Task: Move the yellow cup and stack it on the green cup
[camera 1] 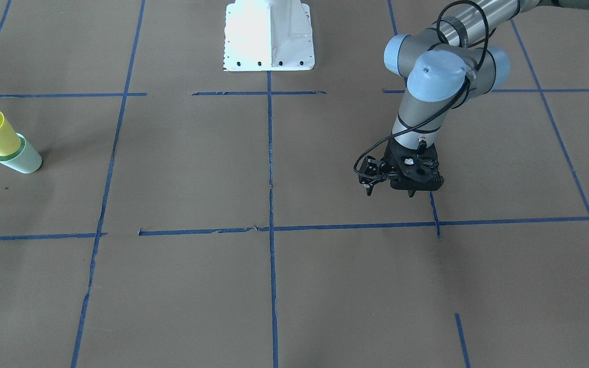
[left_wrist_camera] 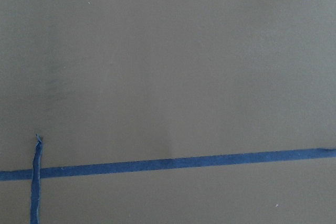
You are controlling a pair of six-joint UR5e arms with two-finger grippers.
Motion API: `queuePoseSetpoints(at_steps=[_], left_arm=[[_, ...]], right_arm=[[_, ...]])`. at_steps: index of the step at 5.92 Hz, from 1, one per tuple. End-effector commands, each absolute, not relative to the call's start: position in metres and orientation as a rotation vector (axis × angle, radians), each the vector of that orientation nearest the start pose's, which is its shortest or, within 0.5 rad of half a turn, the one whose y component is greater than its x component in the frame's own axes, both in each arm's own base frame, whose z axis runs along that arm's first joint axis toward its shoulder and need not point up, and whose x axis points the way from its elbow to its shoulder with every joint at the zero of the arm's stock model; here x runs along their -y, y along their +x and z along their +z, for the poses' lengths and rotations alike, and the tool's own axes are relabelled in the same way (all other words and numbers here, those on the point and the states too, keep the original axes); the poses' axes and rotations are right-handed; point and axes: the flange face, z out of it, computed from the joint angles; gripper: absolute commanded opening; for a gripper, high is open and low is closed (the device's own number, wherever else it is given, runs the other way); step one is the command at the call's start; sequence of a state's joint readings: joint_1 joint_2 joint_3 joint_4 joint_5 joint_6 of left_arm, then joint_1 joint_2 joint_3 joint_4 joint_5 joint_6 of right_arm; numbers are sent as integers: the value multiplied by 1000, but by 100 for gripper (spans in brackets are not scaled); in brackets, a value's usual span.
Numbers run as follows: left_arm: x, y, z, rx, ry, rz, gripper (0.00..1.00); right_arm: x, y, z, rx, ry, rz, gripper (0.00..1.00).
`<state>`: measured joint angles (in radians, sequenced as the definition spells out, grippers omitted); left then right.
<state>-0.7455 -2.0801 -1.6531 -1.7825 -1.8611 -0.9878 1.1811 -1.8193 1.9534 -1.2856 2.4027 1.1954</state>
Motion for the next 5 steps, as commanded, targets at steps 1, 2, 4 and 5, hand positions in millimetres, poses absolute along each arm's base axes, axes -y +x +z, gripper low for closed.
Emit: queuePoseSetpoints(at_steps=[1, 2, 4, 5], left_arm=[[532, 422, 308, -800, 276, -37, 100], [531, 423, 308, -800, 276, -35, 100], [531, 423, 308, -800, 276, -35, 100], [532, 422, 310, -798, 277, -33, 100]], right_arm=[[395, -97, 544, 867, -312, 575, 10], [395, -97, 544, 865, -311, 577, 56], [392, -96, 545, 863, -314, 579, 100], [393, -97, 540, 871, -307, 573, 100]])
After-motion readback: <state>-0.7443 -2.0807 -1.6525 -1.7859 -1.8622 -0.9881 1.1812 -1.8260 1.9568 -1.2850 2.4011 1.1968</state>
